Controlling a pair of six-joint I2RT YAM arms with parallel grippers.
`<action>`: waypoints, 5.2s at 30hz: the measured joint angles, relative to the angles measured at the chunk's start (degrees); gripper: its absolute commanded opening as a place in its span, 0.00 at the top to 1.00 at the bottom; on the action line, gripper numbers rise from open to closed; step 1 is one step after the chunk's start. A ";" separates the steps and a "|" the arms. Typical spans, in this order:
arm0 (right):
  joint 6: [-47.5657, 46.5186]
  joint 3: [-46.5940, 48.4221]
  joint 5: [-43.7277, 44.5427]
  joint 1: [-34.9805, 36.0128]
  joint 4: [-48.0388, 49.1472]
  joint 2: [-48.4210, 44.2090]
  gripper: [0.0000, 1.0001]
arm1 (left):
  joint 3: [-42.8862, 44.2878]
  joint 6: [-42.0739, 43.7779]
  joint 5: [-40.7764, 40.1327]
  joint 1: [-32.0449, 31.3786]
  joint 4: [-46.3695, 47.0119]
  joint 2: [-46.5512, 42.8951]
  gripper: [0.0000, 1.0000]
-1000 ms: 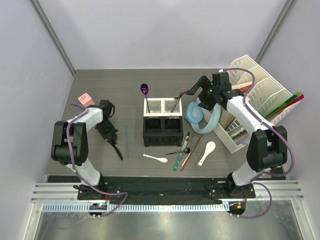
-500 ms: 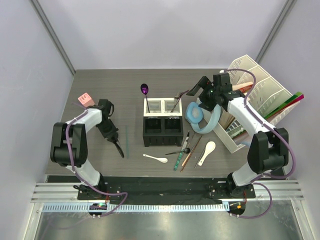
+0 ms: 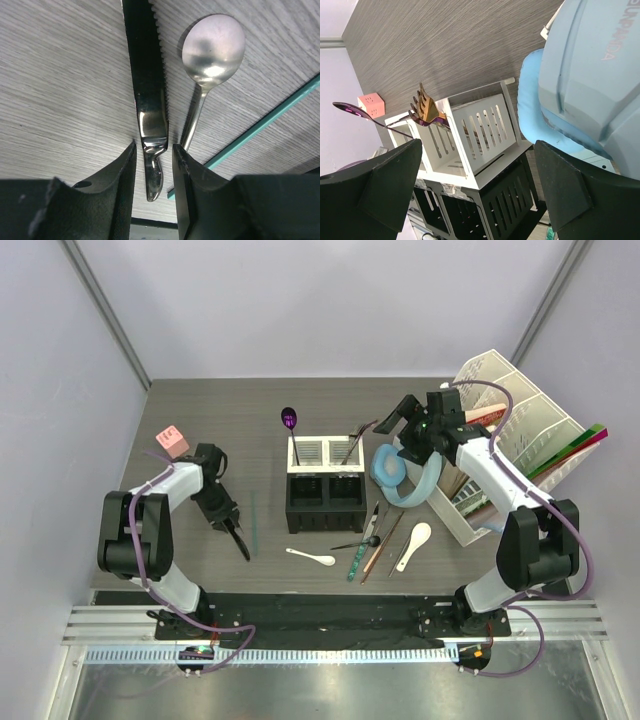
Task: Sort the eating utensils into containers
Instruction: Pick up the knife at the center of the board, then place the knife in the container.
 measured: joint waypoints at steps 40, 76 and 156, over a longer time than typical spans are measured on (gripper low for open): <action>-0.02 1.81 -0.70 -0.02 0.31 1.92 0.00 | 5.60 1.53 -11.45 -1.79 -4.44 -7.10 1.00; 1.27 4.55 -1.27 0.15 0.68 4.42 0.00 | 24.87 4.72 -2.40 -25.33 10.93 -10.23 1.00; -3.08 -0.15 1.46 -1.29 -3.93 -1.86 0.00 | 1.97 -0.44 -18.93 -10.25 8.02 -5.09 0.48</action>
